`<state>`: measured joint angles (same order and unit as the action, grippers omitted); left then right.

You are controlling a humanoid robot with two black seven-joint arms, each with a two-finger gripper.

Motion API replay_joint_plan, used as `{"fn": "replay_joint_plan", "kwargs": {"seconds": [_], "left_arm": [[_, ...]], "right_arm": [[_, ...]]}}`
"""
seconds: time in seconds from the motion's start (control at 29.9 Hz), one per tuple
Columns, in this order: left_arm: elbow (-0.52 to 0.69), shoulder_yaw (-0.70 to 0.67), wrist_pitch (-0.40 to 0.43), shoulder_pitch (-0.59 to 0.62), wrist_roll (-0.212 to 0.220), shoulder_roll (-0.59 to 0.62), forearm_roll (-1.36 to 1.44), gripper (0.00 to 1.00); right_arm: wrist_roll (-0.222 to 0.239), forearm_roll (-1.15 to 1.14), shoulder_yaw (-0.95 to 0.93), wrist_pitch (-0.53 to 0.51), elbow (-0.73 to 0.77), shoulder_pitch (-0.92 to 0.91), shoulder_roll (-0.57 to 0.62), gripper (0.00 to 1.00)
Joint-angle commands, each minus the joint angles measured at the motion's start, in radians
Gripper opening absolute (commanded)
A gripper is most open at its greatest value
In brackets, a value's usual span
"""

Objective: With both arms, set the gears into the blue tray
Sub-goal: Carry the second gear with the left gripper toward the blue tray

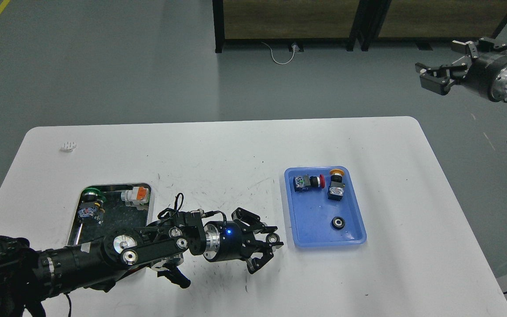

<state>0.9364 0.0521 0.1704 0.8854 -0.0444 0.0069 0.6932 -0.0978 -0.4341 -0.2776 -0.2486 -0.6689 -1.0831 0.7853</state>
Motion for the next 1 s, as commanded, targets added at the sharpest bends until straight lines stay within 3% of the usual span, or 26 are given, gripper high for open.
{"fn": "replay_joint_plan", "kwargs": {"seconds": [0.0, 0.3, 0.97], "left_arm": [[-0.034, 0.002, 0.0, -0.002, 0.0, -0.007, -0.001, 0.19], [-0.111, 0.014, -0.002, -0.011, -0.002, -0.007, -0.003, 0.2], [-0.111, 0.035, 0.0, -0.006, -0.003, -0.007, -0.009, 0.23]], "right_arm": [[-0.002, 0.0, 0.0, -0.001, 0.006, 0.003, -0.004, 0.92], [-0.003, -0.002, 0.0, -0.001, 0.008, 0.011, -0.012, 0.92], [-0.005, -0.002, 0.0, -0.001, 0.023, 0.011, -0.028, 0.92]]}}
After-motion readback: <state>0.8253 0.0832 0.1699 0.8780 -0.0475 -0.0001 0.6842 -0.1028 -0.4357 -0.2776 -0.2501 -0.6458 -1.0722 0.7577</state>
